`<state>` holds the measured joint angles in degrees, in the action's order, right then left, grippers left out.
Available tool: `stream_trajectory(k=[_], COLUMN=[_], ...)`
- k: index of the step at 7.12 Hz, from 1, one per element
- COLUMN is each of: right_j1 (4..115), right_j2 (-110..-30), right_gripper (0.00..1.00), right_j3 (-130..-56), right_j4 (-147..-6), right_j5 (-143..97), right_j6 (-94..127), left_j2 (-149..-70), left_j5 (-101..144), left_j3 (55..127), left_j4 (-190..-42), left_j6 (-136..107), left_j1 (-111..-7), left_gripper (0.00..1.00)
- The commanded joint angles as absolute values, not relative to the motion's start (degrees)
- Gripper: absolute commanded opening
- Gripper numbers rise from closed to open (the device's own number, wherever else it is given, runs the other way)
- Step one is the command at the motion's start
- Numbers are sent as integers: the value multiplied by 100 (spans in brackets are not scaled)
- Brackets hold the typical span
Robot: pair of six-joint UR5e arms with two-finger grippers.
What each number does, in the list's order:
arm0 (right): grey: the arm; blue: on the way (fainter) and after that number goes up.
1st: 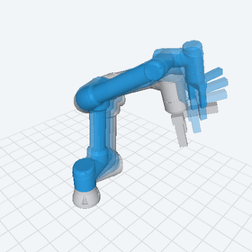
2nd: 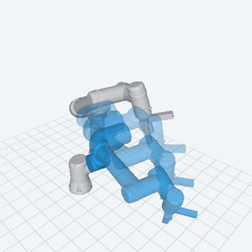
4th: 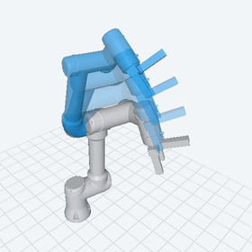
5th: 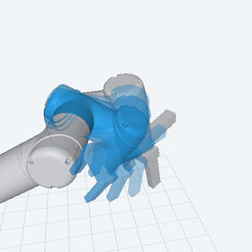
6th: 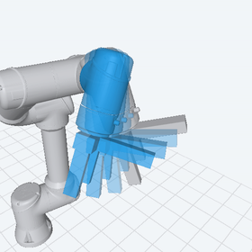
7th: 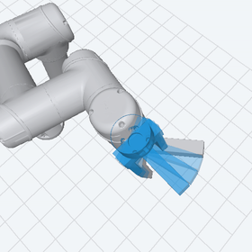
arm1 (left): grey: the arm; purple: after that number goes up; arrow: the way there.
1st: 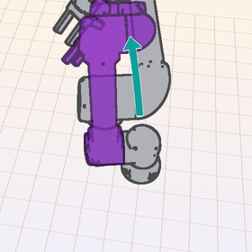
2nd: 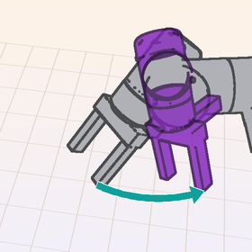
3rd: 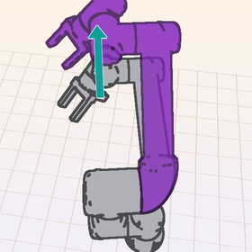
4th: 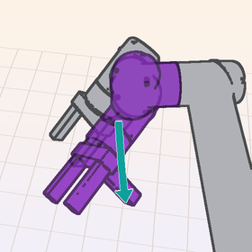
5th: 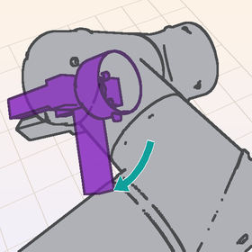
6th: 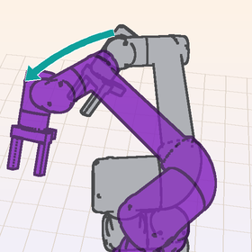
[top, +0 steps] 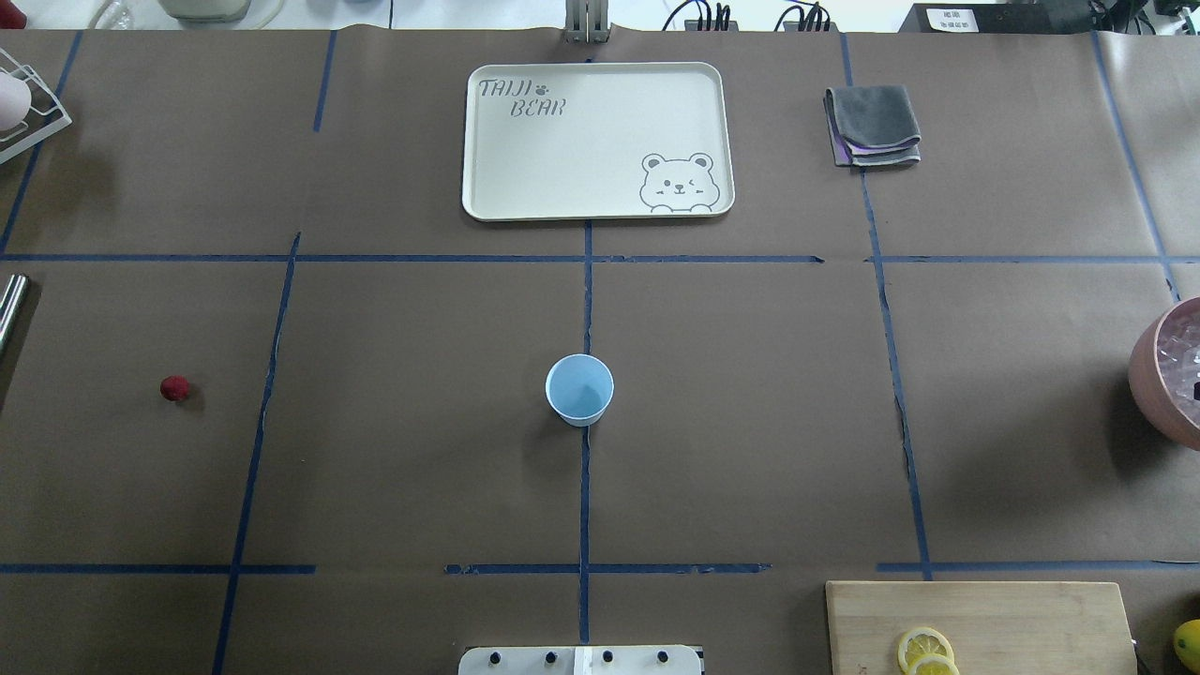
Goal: Mash ice and strawberries in cup
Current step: 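Lower the right gripper into the pink bowl and grasp an ice cube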
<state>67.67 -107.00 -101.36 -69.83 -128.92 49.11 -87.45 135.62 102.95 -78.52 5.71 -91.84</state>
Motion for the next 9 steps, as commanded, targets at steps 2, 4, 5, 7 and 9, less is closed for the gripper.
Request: stream_trajectory(k=[2, 4, 5, 7, 9], right_j1=[6733, 6724, 6724, 6724, 6724], right_j2=[-10635, -10591, -10591, -10547, -10547], right_gripper=[43, 43, 45, 47, 24], right_j3=[-10099, -10090, -10090, -10090, -10099], right_j4=[-6979, -6987, -6979, -6979, -6979], right_j5=[-12876, -12867, -12867, -12754, -12718], right_j6=[5027, 5027, 5027, 5027, 5027], left_j2=[-8693, -8692, -8692, -8640, -8570], left_j5=[13562, 13562, 13562, 13562, 13562], left_j3=[10353, 10354, 10397, 10476, 10555], left_j4=[-7857, -7857, -7849, -7849, -7849], left_j6=[580, 580, 580, 580, 571], left_j1=[-9184, -9185, -9185, -9185, -9185], left_gripper=[100, 100, 100, 100, 100])
